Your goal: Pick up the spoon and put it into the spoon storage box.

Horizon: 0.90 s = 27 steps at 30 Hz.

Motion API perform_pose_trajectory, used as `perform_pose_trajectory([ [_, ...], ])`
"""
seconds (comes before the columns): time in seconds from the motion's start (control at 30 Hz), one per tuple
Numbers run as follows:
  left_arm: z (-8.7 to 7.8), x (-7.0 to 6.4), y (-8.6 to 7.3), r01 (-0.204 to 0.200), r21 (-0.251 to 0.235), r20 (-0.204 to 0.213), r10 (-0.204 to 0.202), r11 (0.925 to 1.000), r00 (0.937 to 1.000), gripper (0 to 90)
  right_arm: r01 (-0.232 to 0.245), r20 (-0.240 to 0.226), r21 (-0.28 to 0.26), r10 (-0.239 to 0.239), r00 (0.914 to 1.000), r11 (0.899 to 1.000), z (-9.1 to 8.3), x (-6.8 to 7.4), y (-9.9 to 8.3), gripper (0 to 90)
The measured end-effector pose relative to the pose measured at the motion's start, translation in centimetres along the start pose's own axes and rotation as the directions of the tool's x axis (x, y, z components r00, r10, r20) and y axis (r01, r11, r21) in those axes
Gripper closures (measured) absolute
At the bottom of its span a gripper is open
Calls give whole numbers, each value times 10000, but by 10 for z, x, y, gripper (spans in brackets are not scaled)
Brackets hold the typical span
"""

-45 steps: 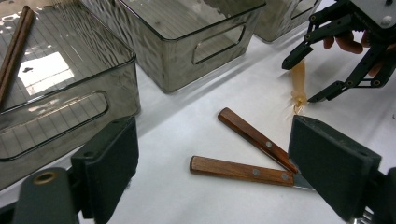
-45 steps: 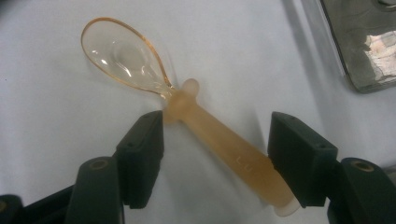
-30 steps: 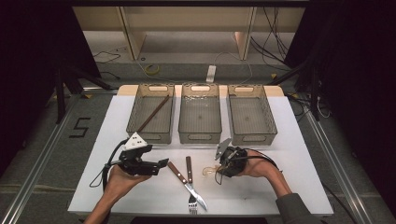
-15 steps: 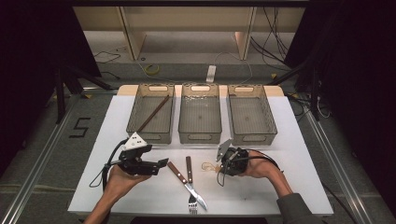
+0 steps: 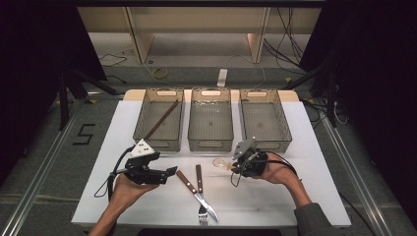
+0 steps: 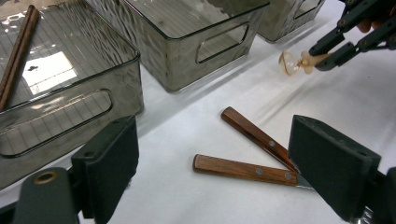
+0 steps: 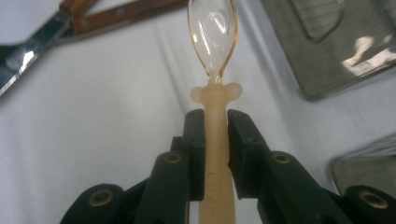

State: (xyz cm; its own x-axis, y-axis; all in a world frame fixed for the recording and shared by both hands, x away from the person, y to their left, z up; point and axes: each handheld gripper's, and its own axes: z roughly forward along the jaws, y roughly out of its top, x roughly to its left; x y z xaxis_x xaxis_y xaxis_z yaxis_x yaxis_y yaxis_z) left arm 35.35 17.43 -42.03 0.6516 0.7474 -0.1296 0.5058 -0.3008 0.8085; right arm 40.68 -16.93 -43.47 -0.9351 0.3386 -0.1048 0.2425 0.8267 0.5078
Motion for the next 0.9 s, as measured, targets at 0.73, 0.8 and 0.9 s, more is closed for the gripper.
perform_pose_trajectory([
  [0.73, -1, 1, 0, 31, -126, -49, -31, 9999, 10000, 158, -1960, 1010, -1723, 2152, 9713, 9653, -14, -24, 34, 783],
  [0.8, 0, 1, -1, 55, -103, -67, -56, 9999, 10000, 158, -2082, 1036, -1740, 2281, 9681, 9625, -15, -26, 38, 783],
  [0.9, 0, 1, -1, 15, -70, -87, -16, 10000, 10000, 158, -2147, 1089, -1846, 2371, 9654, 9591, -16, -28, 45, 782],
])
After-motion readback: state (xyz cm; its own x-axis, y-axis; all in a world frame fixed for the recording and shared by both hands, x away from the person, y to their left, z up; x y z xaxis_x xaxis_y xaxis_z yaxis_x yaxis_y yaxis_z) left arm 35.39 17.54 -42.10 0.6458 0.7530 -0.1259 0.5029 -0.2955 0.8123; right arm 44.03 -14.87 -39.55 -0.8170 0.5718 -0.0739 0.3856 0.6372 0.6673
